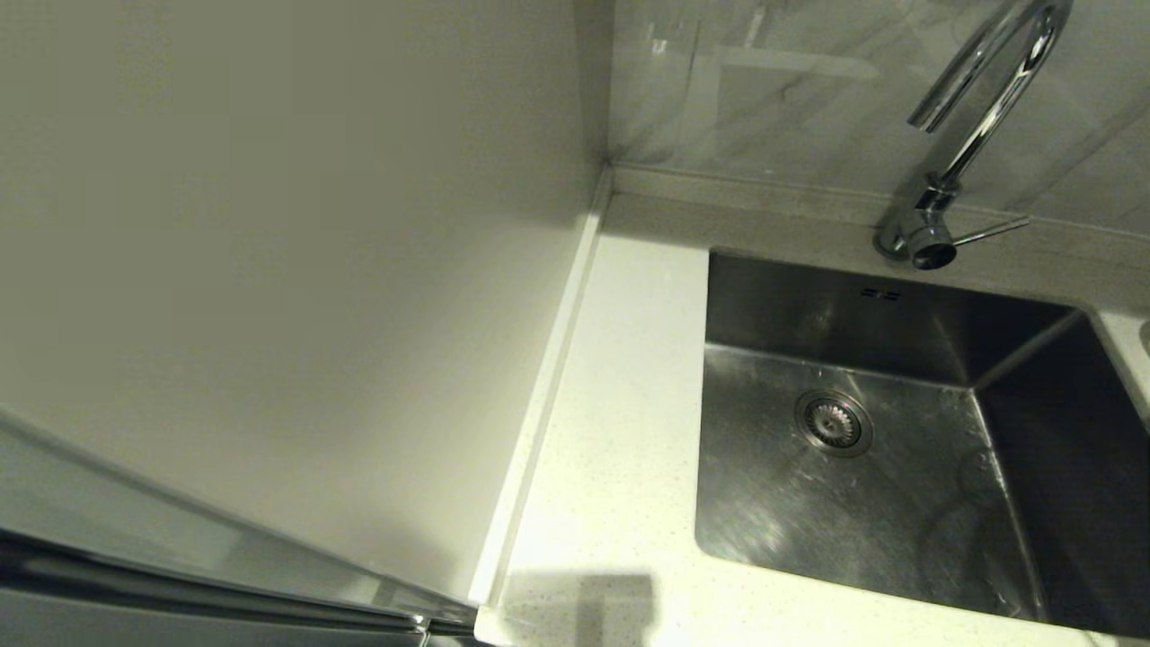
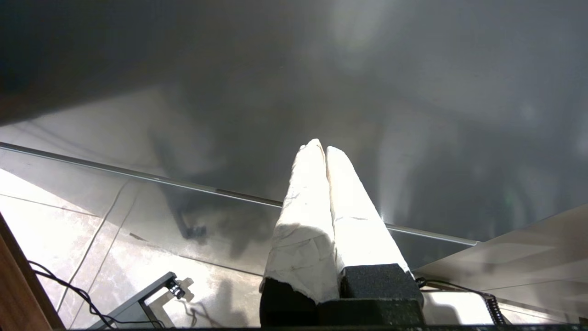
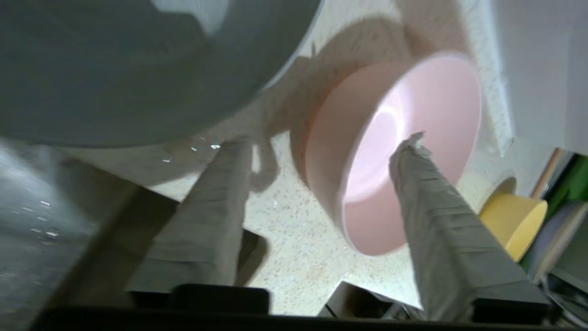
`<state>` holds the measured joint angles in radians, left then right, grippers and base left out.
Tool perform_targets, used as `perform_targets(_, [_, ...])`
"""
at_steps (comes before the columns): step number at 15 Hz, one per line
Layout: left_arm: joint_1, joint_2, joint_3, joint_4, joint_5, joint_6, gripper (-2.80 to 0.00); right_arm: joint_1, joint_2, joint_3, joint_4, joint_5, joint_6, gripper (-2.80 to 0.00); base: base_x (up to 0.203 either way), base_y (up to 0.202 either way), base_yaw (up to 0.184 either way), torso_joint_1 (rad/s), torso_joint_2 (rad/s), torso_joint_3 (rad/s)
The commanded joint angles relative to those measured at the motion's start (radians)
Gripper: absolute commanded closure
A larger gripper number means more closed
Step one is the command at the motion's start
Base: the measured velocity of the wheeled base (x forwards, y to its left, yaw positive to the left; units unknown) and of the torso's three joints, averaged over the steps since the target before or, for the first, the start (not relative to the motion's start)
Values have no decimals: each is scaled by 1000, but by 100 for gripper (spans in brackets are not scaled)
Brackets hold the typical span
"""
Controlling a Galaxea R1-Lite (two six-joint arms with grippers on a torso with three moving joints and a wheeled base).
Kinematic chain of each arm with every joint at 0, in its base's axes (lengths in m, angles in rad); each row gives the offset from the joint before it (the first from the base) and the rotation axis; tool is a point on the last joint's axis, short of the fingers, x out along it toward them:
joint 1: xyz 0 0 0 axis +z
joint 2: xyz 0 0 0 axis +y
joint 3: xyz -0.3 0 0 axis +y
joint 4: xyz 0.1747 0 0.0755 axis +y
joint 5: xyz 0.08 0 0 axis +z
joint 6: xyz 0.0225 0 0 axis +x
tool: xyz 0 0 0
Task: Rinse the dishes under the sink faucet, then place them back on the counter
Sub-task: Put a bowl back to the table from the sink
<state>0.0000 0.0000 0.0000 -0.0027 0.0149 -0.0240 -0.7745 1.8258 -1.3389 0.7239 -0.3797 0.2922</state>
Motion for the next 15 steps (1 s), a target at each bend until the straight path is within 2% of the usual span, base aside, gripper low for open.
perform_targets(1, [0, -5, 0, 0, 0, -1, 0, 1, -63, -20, -12, 0, 5, -280, 0, 0, 0, 0, 0, 0])
perform_targets(3, [0, -3, 0, 0, 0, -1, 0, 9, -124, -23, -46, 18, 2, -280, 0, 0, 0, 0, 0, 0])
perform_targets(7, [0, -3, 0, 0, 0, -1, 0, 164, -246, -48, -124, 24, -8, -280, 0, 0, 0, 0, 0, 0])
perform_targets(9, [0, -4, 0, 0, 1, -1, 0, 278, -287, -71, -161, 22, -38, -280, 0, 0, 0, 0, 0, 0])
perform_targets(12, [-2, -3, 0, 0, 0, 1, 0, 515, -333, -138, -173, 9, -69, -280, 0, 0, 0, 0, 0, 0])
perform_targets(14, [0, -3, 0, 0, 1, -1, 0, 666, -367, -176, -175, -51, -92, -280, 0, 0, 0, 0, 0, 0])
perform_targets(15, [0, -3, 0, 0, 0, -1, 0, 715, -402, -186, -175, -81, -123, -280, 0, 0, 0, 0, 0, 0])
